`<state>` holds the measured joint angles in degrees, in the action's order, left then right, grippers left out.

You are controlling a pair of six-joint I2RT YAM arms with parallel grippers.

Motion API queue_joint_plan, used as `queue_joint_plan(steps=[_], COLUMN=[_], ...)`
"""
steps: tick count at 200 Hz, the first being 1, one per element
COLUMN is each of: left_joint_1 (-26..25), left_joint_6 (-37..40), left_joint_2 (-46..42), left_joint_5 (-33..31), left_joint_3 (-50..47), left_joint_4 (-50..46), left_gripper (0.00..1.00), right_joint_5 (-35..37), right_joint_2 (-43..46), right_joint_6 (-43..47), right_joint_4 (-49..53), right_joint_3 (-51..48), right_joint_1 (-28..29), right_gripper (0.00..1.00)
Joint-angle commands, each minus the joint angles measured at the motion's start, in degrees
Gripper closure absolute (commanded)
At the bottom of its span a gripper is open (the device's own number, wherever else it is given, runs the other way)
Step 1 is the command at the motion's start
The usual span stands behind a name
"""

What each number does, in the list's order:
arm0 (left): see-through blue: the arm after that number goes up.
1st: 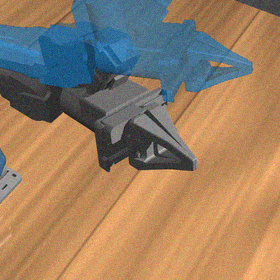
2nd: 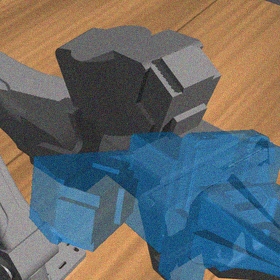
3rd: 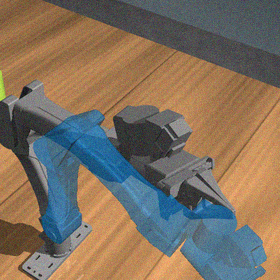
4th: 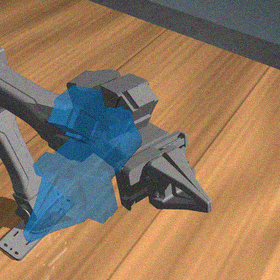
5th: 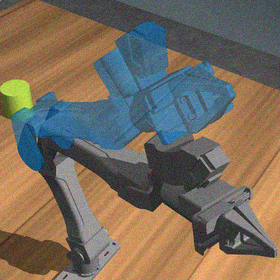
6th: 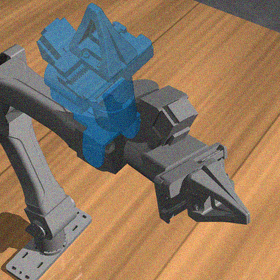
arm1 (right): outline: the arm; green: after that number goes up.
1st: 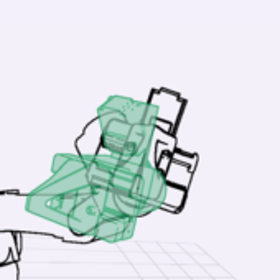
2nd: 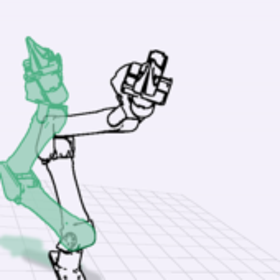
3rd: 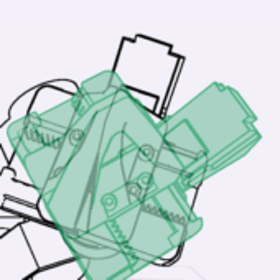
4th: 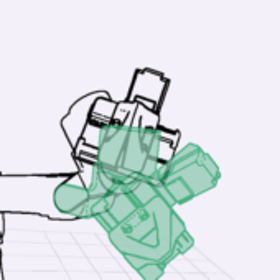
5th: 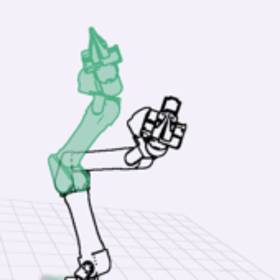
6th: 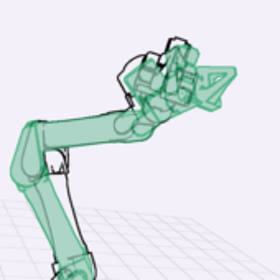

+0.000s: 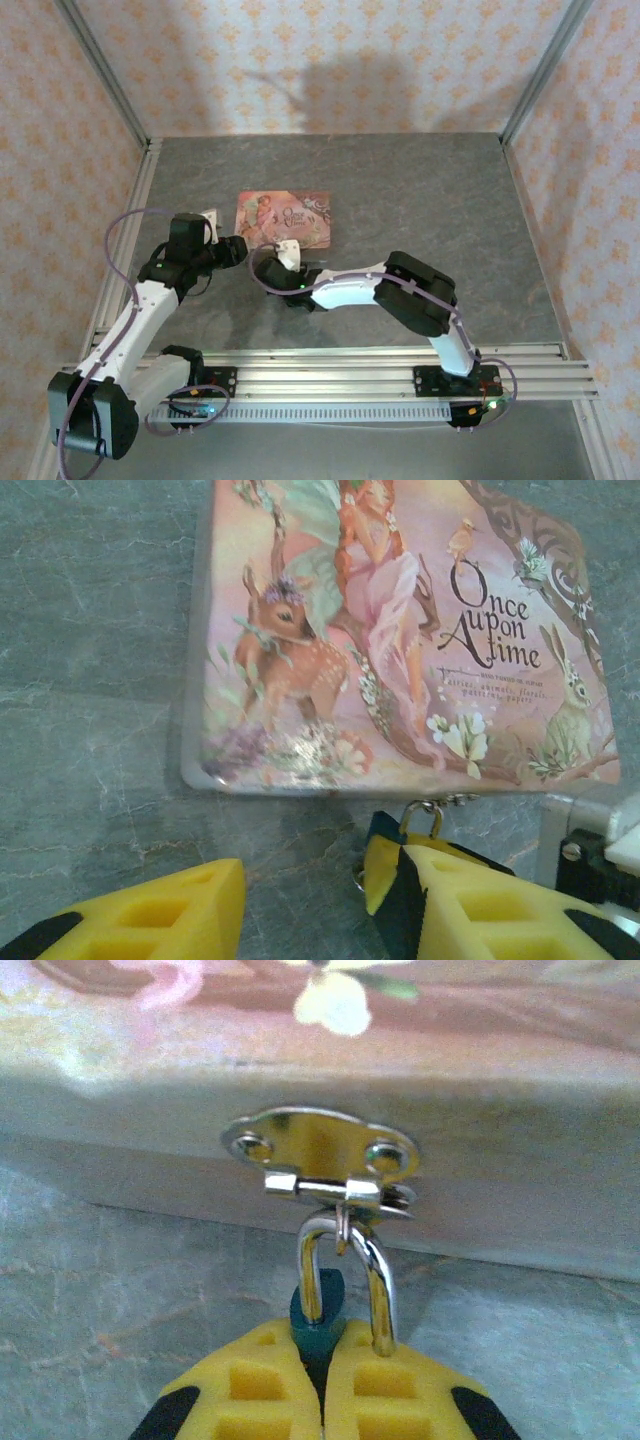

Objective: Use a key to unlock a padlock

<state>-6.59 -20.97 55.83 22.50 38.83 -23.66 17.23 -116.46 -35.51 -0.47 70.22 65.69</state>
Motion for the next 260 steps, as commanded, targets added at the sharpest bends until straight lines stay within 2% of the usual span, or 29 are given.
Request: queue_joint_plan(steps=[1,49,92,124,160,216,260], left_joint_1=[0.52,0.48,0.44,0.50,0.48,0.46,0.52], left_joint_6=[0.94,0.98,1.11,1.15,1.20,1.44,1.55], left_joint_2=[-1.33,-2.56,-2.49,-2.47,-2.48,-2.92,-3.11], left_joint_5=[0.49,0.09,2.62,3.07,3.16,3.58,3.87], left_joint_3=[-0.84,-1.57,-2.21,-2.21,-2.18,-2.37,-2.35], left_joint_4=[-1.08,-0.62,1.07,1.16,1.47,1.25,1.38], left_gripper=[0.54,0.54,0.55,0.55,0.55,0.55,0.56], right_joint_5=[-3.34,-19.92,-34.96,-29.09,-25.56,-22.95,-14.97], right_joint_2=[4.92,8.30,7.60,8.13,7.08,10.36,9.20], right_joint_6=[2.37,8.83,12.87,23.16,30.98,35.27,43.59], right_joint_4=[-5.54,-8.60,-8.66,3.29,17.18,17.39,28.87], right_joint_3=[-4.82,-9.04,-10.10,-6.52,-0.63,-4.07,2.04], right_joint_1=[-1.82,-5.93,-10.34,-10.58,-10.59,-10.67,-10.72], right_gripper=[1.00,1.00,0.99,0.91,0.95,0.96,0.97])
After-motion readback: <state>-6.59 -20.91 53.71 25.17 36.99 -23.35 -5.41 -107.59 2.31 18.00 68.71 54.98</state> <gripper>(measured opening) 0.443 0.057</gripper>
